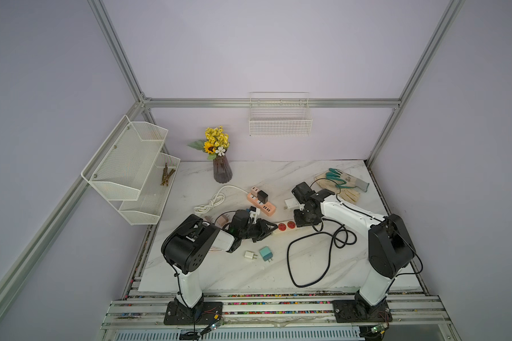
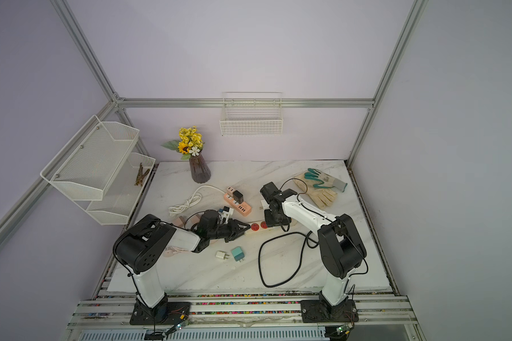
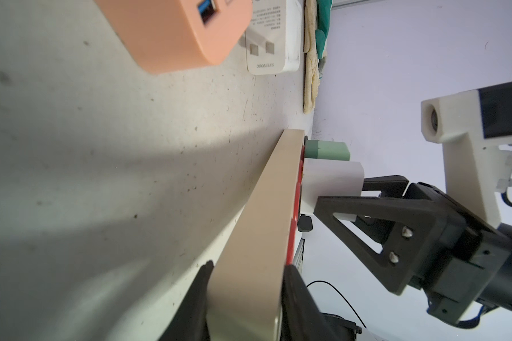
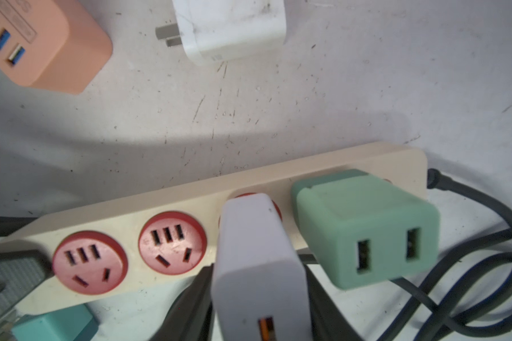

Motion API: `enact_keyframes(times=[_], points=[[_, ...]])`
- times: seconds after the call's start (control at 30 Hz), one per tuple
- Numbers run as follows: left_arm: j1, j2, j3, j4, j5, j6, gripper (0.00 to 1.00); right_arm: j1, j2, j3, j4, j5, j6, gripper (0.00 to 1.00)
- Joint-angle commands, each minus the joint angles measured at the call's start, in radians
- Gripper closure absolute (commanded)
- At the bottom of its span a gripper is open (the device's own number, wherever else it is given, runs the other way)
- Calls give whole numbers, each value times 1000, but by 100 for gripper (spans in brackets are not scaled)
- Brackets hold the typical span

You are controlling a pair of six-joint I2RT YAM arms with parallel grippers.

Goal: Pull the plug off the socket
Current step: Remove the plug from the socket.

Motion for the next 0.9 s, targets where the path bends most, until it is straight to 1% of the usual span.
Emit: enact_keyframes(times=[0.0,0.03,0.1,0.13,0.17,0.27,0.4,0.5,0.7,0.8,0.87], points=[[-12,3,-16,-191,-88,36,84,7,15,-11,80,-26,-10,75],[-13,0,-17,-172,-82,28,78,6,10,-19,83,-27,-11,86],[-16,-5,-18,-131,-70,5,66,6,-5,-30,90,-33,-10,98],[-19,-3,-22,-97,-61,-12,58,7,-14,-35,94,-39,-10,100],[-22,1,-27,-61,-53,-30,54,6,-22,-39,99,-47,-9,100],[-35,24,-32,24,-29,-71,45,4,-37,-43,113,-78,-9,100],[-50,79,-55,185,-12,-145,44,0,-43,-49,137,-141,-7,100],[-51,116,-79,309,-12,-196,48,-2,-49,-61,154,-178,-8,100],[-46,132,-97,408,-45,-214,54,-35,-79,-104,180,-265,-38,100],[-40,128,-106,439,-63,-213,53,-64,-113,-143,194,-305,-48,100],[-38,128,-112,463,-89,-213,49,-80,-134,-166,206,-323,-55,100]])
